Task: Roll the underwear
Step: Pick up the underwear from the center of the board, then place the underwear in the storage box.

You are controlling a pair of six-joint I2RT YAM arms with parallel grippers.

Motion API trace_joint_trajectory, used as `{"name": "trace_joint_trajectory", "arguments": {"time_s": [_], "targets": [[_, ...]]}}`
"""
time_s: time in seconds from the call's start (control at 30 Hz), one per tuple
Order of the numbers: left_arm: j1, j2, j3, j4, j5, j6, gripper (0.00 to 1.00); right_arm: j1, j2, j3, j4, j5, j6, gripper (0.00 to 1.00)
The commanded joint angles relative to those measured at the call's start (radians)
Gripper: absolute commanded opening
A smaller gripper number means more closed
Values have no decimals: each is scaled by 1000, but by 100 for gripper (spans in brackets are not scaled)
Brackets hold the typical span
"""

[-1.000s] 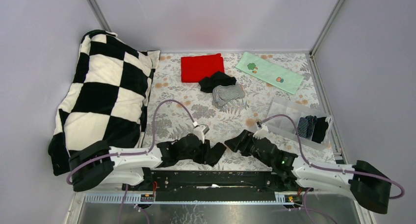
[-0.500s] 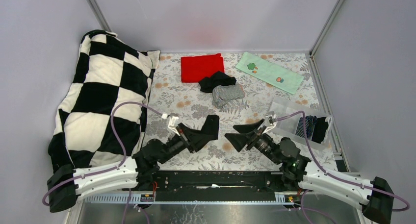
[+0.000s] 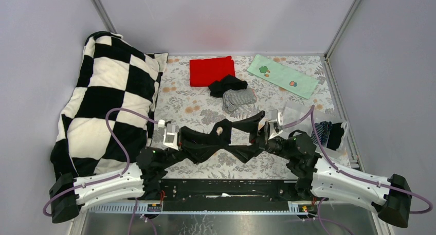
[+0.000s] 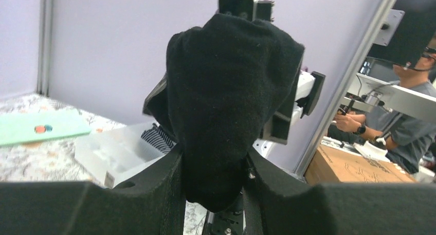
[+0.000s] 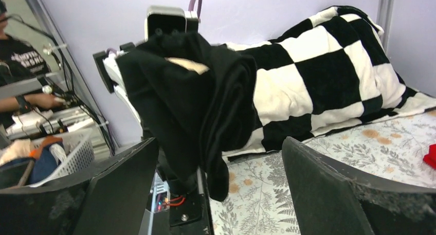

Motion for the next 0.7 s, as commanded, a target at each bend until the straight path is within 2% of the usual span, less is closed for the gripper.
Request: {"name": "trace_joint_trajectory", "arguments": {"time_s": [0.0,0.23,0.4,0.53,0.67], "targets": [[-4,12,56,157,104,132,0,2,9,52,60,-78,-154,95],[-4,17,78,138,114,174,0,2,52,111,90,-181,-179,94],[-4,21,88,104,95,213,0,2,107,154,129,-198,-181,93],[-5,20,90,88,32,240,0,1,144,189,135,-221,-182,91],[-4,20,103,42,-24,291,0,3,153,189,169,-182,-180,89]]}}
